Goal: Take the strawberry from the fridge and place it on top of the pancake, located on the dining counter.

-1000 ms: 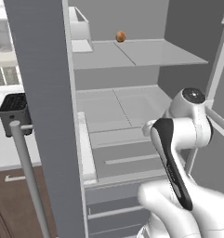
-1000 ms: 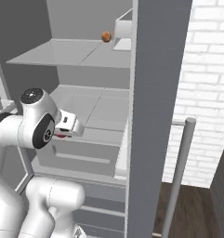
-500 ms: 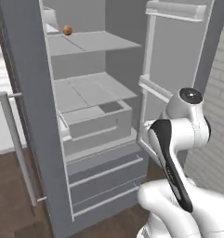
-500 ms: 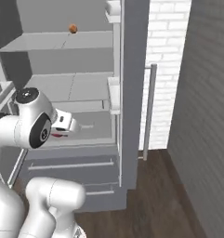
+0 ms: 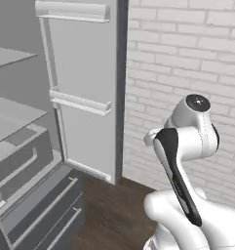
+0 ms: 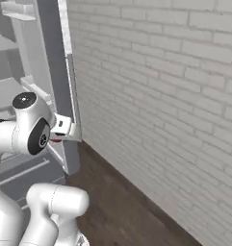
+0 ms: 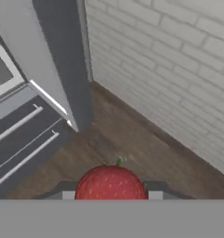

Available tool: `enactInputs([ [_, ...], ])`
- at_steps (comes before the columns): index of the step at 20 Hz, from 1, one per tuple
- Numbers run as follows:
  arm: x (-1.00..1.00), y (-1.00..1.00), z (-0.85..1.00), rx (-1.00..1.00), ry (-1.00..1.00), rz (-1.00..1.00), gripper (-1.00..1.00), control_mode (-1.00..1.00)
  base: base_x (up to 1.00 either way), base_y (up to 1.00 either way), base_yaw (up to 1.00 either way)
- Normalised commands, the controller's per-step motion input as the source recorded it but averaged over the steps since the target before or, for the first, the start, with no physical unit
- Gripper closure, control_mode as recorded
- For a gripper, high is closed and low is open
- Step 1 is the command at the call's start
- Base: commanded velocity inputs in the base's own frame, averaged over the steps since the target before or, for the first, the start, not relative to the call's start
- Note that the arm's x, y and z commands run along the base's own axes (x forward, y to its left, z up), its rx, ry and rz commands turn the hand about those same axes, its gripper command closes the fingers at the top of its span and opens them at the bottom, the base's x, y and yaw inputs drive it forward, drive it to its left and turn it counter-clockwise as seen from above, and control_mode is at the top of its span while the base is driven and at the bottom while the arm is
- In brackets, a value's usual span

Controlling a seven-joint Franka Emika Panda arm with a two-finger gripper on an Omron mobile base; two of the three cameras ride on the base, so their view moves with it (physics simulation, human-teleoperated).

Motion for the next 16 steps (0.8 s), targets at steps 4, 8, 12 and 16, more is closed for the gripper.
enactInputs([
  [4, 0.0, 0.0, 0.0, 0.0, 0.0, 0.0, 1.0, 1.0, 0.0, -0.01, -0.98],
  [8, 0.0, 0.0, 0.0, 0.0, 0.0, 0.0, 1.0, 1.0, 0.0, -0.04, -0.97],
  [12, 0.0, 0.0, 0.0, 0.0, 0.0, 0.0, 1.0, 1.0, 0.0, -0.12, -0.94],
  [16, 0.0, 0.0, 0.0, 0.0, 0.0, 0.0, 1.0, 1.0, 0.58, 0.0, -0.67],
])
